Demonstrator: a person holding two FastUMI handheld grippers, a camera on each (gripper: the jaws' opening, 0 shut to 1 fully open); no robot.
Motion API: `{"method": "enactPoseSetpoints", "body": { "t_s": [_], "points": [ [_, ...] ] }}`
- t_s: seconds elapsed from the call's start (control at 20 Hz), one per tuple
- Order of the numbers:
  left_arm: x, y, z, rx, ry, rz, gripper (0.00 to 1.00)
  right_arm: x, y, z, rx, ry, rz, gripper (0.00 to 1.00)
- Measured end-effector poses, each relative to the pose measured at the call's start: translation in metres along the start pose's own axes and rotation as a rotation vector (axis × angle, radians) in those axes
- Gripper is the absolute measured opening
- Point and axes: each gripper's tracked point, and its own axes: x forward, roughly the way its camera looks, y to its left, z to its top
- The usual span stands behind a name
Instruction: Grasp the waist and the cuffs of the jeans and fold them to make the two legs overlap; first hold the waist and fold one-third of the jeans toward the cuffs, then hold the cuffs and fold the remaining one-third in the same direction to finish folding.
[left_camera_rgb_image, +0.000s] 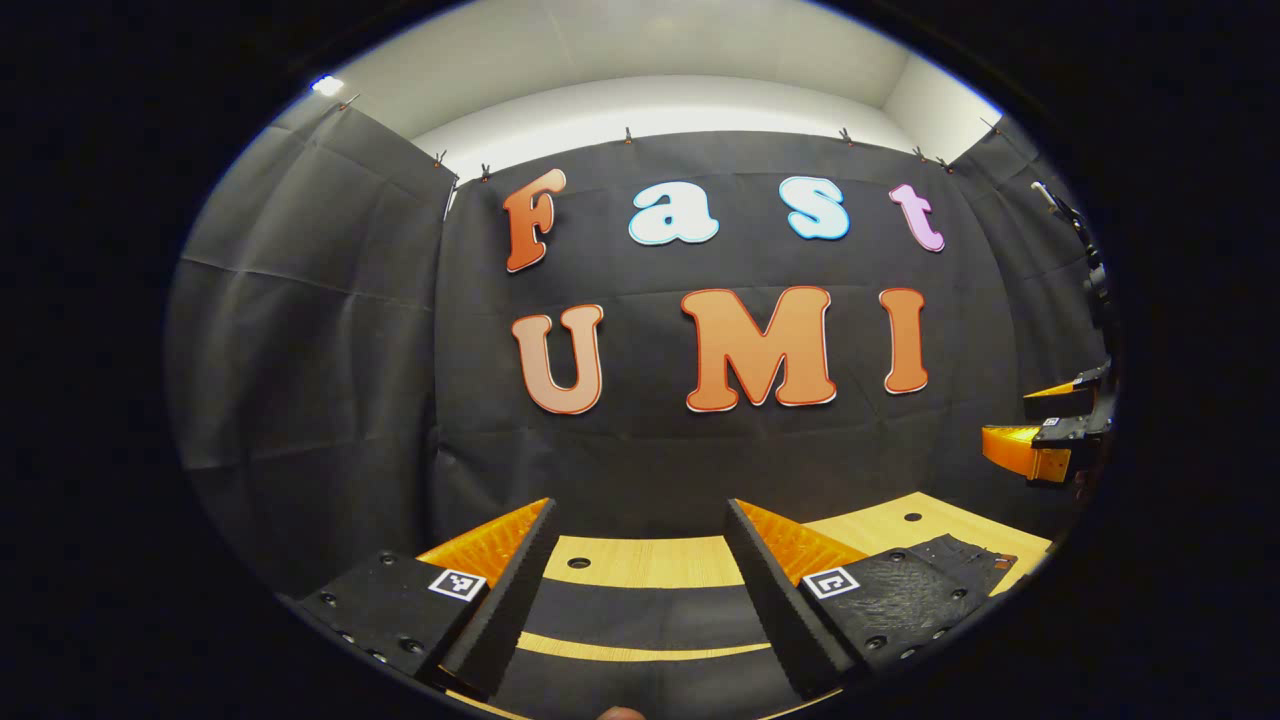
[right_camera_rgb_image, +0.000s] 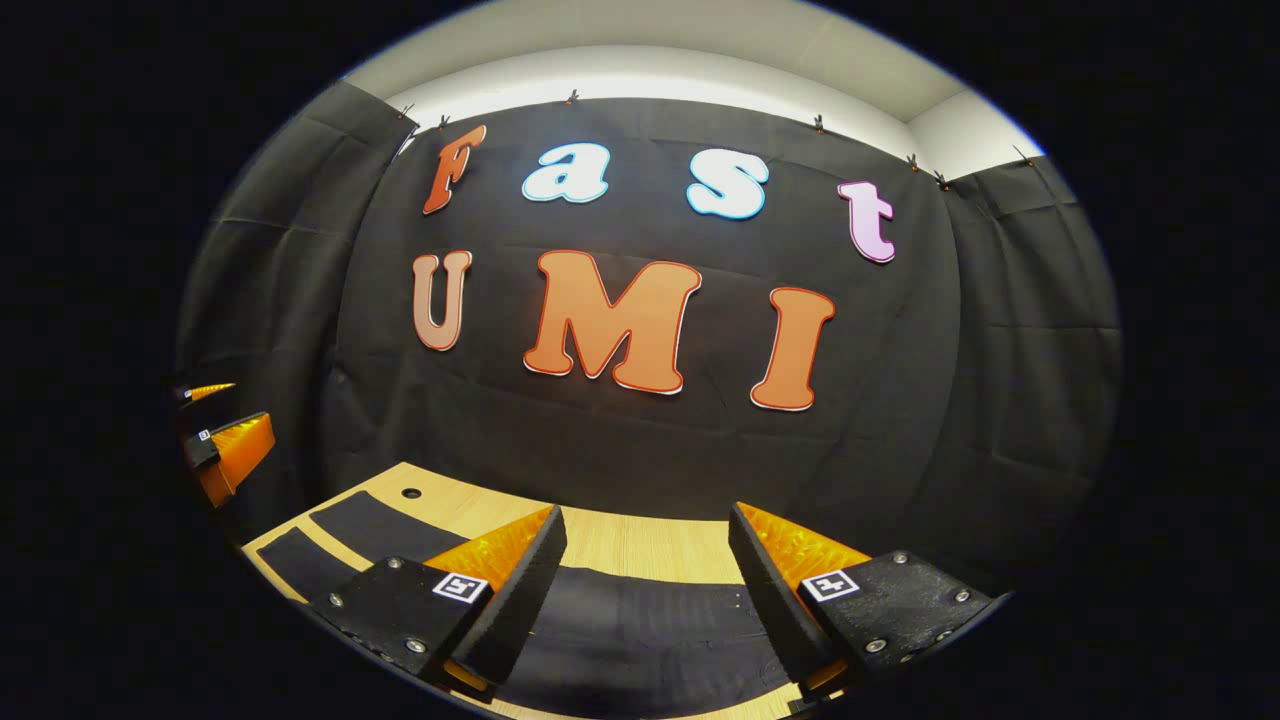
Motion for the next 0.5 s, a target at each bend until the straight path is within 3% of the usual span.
{"method": "enactPoseSetpoints", "body": {
  "t_s": [0.2,0.5],
  "points": [
    [0.020,0.003,0.001,-0.014,0.015,0.047,1.00,0.023,-0.018,-0.005,0.041,0.002,0.003,0.98],
    [0.042,0.038,-0.058,-0.082,0.210,0.192,0.99,0.045,-0.071,-0.051,0.078,0.122,-0.046,0.98]
  ]
}}
